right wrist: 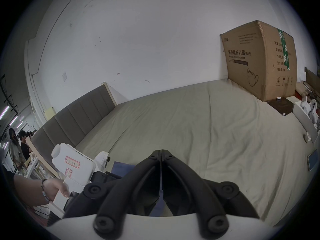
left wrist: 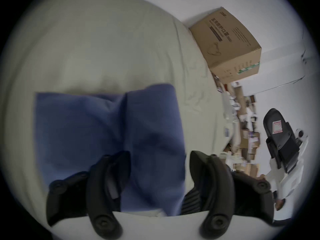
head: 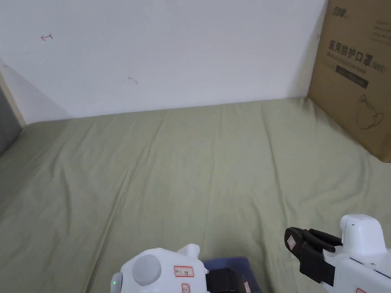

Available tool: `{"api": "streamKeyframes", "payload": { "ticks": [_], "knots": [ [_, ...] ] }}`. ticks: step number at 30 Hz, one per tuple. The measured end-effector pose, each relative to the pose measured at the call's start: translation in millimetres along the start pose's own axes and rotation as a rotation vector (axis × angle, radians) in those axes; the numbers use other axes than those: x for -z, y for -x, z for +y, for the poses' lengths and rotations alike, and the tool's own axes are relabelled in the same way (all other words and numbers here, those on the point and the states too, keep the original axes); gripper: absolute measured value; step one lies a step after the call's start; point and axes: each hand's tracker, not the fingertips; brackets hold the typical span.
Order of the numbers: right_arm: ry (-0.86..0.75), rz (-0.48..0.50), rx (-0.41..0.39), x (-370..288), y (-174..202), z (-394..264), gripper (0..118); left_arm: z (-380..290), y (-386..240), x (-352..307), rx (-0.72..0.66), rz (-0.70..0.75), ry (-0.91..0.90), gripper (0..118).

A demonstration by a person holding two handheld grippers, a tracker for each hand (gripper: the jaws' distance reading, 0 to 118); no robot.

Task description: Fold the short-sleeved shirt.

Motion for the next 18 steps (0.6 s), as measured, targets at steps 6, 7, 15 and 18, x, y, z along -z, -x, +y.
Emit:
{"api": "streamKeyframes", "payload": {
  "ticks": [6, 7, 15, 18],
  "knots": [
    [-0.022, -0.009, -0.019, -10, -7, 8, 1, -5, -4, -53, 0.023, 0.090, -0.121, 98],
    [-0.028, -0.011, -0.023, -12, -8, 8, 1, -7, -9, -64, 0.052, 0.115, -0.146, 97],
    [-0.076, -0.037, -0.041, -22, -15, 8, 1, -18, -41, -63, 0.229, 0.167, -0.169, 2],
    [-0.091, -0.025, 0.022, -24, -19, 8, 1, -16, -43, -18, 0.233, 0.168, -0.088, 2]
  ]
}}
